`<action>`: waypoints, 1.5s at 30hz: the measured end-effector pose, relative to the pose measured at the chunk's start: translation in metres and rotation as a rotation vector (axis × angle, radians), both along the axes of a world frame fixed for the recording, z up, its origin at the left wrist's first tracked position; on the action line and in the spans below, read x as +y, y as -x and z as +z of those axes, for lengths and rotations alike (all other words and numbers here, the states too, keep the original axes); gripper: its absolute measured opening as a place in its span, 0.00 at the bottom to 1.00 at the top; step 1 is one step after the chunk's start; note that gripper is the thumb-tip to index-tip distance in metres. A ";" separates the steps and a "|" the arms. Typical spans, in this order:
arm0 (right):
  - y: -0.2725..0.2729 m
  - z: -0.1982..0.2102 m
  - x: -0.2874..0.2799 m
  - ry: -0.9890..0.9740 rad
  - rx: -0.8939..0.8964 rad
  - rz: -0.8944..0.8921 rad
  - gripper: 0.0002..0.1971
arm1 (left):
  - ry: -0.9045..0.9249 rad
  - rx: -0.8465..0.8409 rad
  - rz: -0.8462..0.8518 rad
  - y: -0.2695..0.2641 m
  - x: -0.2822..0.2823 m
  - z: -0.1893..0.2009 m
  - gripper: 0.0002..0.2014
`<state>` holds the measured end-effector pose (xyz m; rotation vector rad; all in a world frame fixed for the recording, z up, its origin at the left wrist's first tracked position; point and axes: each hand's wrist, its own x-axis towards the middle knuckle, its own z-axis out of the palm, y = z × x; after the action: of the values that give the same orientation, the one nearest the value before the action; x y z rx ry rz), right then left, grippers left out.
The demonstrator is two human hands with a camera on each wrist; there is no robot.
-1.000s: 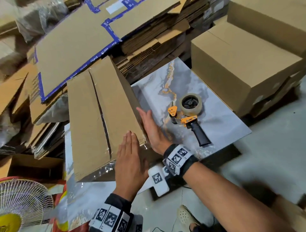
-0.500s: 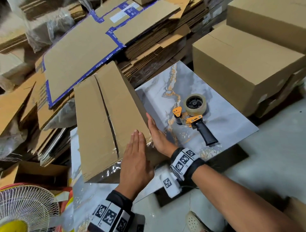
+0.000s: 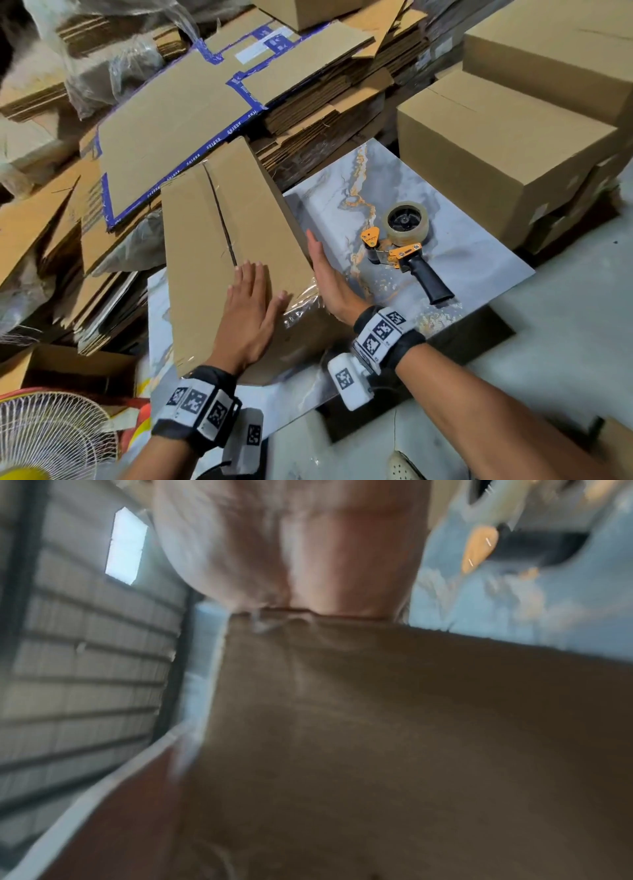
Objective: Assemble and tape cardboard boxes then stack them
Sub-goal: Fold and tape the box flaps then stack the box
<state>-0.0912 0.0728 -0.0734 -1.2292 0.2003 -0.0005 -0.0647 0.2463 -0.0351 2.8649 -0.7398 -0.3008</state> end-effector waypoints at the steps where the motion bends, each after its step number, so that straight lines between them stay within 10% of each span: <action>1: 0.001 0.000 -0.001 -0.005 0.000 0.003 0.29 | -0.009 -0.014 -0.012 0.001 -0.001 -0.002 0.51; 8: 0.012 -0.013 -0.015 0.368 0.208 0.140 0.52 | 0.009 -0.019 -0.016 -0.002 -0.001 -0.006 0.54; 14: 0.038 0.021 0.006 0.644 0.101 -0.239 0.19 | 0.422 -0.012 0.095 0.000 0.008 -0.009 0.35; 17: 0.047 0.031 0.025 0.717 0.217 -0.163 0.33 | 0.548 0.011 0.145 -0.004 0.010 -0.010 0.36; 26: 0.042 0.013 0.014 0.830 0.187 -0.175 0.23 | 0.553 -0.024 0.141 0.000 0.009 -0.010 0.37; 31: 0.046 0.018 0.023 0.867 0.224 -0.105 0.37 | 0.589 -0.025 0.138 0.002 0.006 -0.007 0.37; 37: 0.038 0.019 -0.001 0.733 0.170 -0.128 0.16 | 0.648 0.050 0.206 -0.008 0.011 -0.009 0.40; 45: 0.010 0.035 0.020 1.486 0.147 0.239 0.35 | 0.545 -0.028 0.214 -0.011 0.001 -0.013 0.38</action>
<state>-0.1010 0.0930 -0.0382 -2.7352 0.1673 0.1765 -0.0541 0.2477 -0.0479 2.3994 -0.4271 -0.0203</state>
